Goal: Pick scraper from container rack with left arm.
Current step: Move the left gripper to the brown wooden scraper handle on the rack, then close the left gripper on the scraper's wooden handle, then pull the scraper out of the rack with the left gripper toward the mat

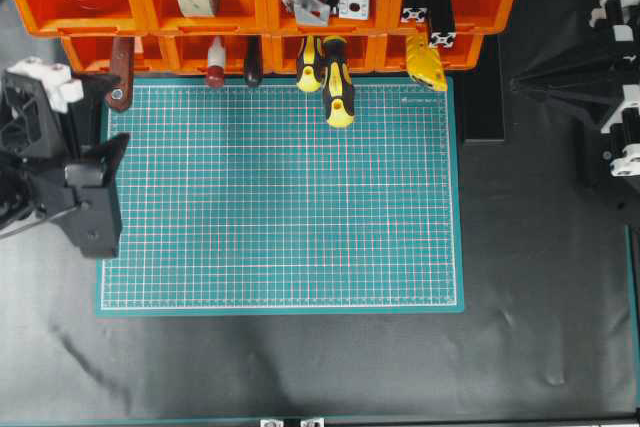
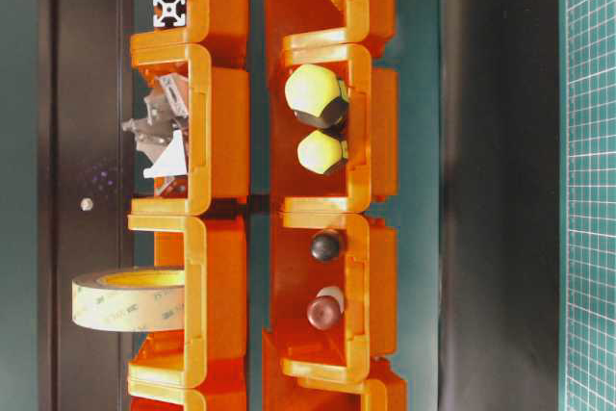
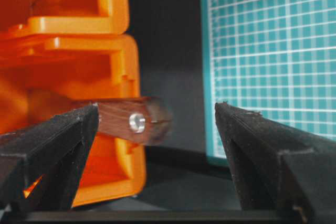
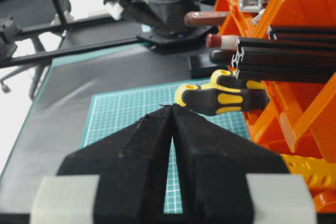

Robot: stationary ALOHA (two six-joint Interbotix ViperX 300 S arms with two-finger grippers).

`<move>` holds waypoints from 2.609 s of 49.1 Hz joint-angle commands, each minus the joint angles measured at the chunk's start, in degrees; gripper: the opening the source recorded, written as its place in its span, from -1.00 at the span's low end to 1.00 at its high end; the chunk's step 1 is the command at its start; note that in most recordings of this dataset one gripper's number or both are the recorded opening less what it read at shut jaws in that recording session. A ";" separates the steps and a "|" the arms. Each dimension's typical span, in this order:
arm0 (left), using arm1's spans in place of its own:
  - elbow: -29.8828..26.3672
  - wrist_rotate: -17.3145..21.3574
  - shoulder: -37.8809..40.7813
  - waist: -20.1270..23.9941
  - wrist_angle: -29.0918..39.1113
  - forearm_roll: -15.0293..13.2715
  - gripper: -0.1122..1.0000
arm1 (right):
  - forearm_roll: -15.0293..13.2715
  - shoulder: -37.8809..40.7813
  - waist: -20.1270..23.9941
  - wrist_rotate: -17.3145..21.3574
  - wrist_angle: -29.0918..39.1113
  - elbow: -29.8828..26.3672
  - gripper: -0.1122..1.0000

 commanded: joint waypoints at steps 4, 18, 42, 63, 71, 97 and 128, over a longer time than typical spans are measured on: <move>-0.35 3.60 -0.79 2.37 -1.05 0.44 0.78 | 0.09 0.26 -0.09 0.00 -0.09 -1.58 -0.81; 1.49 4.39 -0.97 6.24 -5.27 0.44 0.78 | 0.09 -0.18 -0.09 0.00 -0.09 -1.49 -0.81; 1.14 4.66 -1.32 6.06 -5.19 0.09 -0.09 | 0.09 -0.70 -0.09 0.00 -0.09 -1.49 -0.81; -4.39 4.66 -3.25 -0.70 6.06 0.09 -0.21 | 0.00 -1.14 0.00 -0.44 -0.09 -1.49 -0.81; -9.67 5.54 -3.25 -4.39 11.69 0.09 -0.31 | -0.09 -1.49 -0.09 -0.53 -0.09 -1.23 -0.81; -26.98 18.28 -1.05 -15.82 24.70 0.09 -0.43 | -0.18 -3.43 -0.09 -0.53 0.00 -0.53 -0.81; -27.77 22.76 11.43 -14.68 -4.48 0.18 -0.43 | -0.18 -4.04 -0.35 0.00 0.44 -0.18 -0.81</move>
